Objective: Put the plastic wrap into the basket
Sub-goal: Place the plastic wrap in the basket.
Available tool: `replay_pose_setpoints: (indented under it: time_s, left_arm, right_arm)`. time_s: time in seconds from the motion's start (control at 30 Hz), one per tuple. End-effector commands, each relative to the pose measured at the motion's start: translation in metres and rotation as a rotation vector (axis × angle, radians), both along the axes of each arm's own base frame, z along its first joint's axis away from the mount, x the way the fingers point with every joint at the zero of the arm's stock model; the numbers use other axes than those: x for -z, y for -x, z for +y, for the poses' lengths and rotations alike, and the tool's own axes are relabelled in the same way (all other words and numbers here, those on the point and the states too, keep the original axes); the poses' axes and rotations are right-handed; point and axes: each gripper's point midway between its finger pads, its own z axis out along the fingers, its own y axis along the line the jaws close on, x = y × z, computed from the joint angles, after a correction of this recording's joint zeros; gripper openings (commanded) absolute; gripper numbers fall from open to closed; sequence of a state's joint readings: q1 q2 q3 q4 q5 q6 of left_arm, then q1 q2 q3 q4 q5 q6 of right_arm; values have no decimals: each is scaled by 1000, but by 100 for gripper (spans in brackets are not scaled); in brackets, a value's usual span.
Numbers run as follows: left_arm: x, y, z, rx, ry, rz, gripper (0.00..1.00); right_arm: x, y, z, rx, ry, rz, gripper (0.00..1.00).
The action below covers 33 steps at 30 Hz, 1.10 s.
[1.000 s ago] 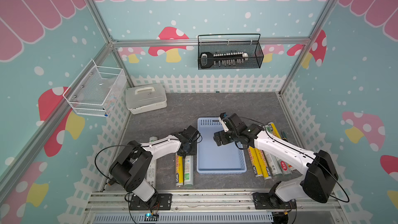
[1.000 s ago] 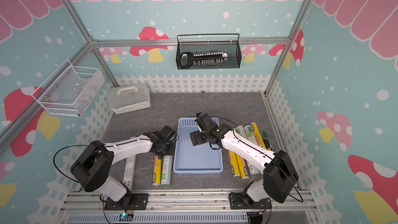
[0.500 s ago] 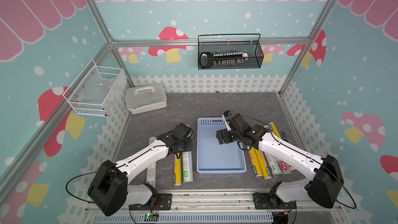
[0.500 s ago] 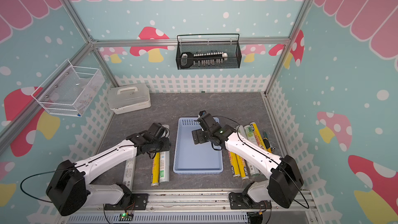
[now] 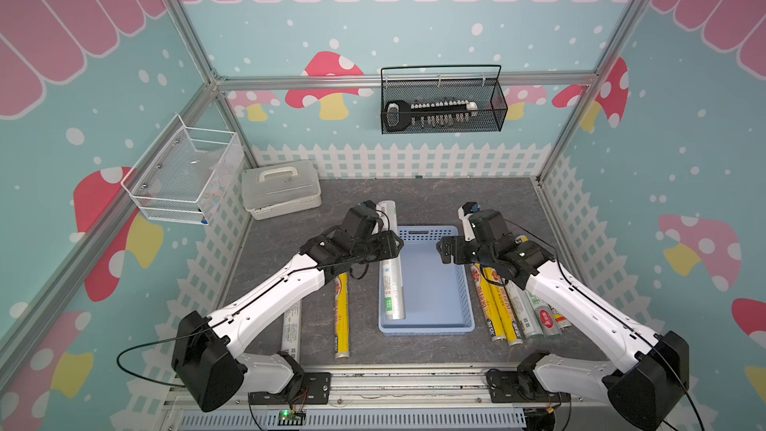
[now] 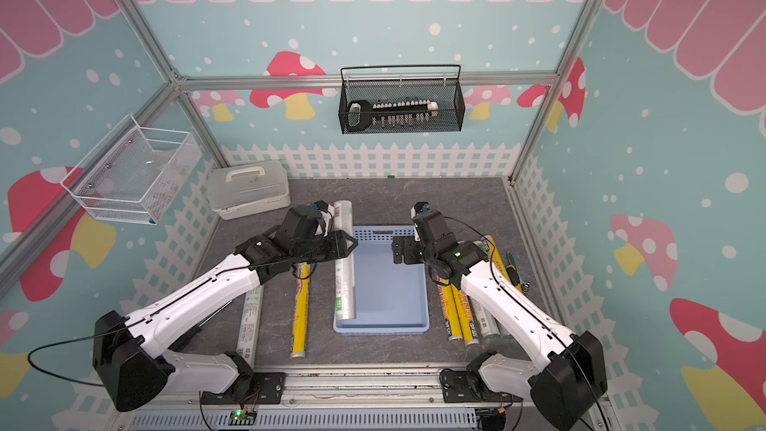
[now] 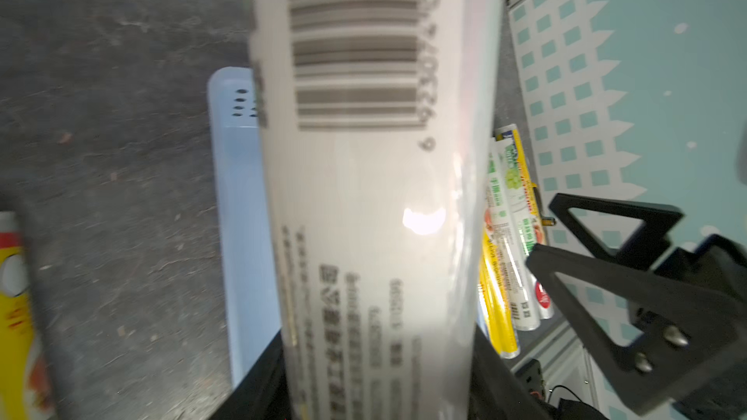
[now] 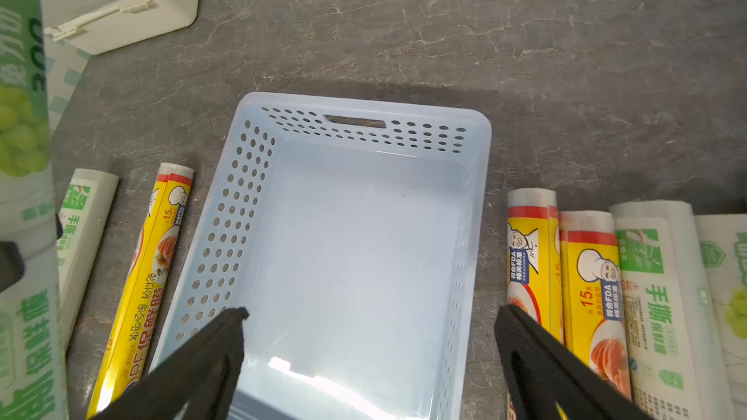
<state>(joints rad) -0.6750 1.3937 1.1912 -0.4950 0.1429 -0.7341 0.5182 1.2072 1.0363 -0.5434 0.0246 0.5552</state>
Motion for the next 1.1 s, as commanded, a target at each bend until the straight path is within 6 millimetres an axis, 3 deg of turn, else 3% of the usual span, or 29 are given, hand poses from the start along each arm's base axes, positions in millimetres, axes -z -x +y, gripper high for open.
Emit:
replay_pose_setpoints:
  time_s: [0.0, 0.3, 0.83, 1.07]
  left_arm:
    - [-19, -9, -43, 70, 134, -5, 14]
    - [21, -16, -89, 120, 155, 89, 14]
    - [92, -16, -145, 165, 134, 227, 13]
    - [120, -23, -154, 148, 116, 264, 15]
  right_arm:
    - [12, 7, -5, -13, -69, 65, 99]
    - [32, 20, -33, 45, -87, 101, 99]
    - [59, 38, -39, 50, -84, 146, 99]
    - [69, 42, -44, 80, -74, 164, 99]
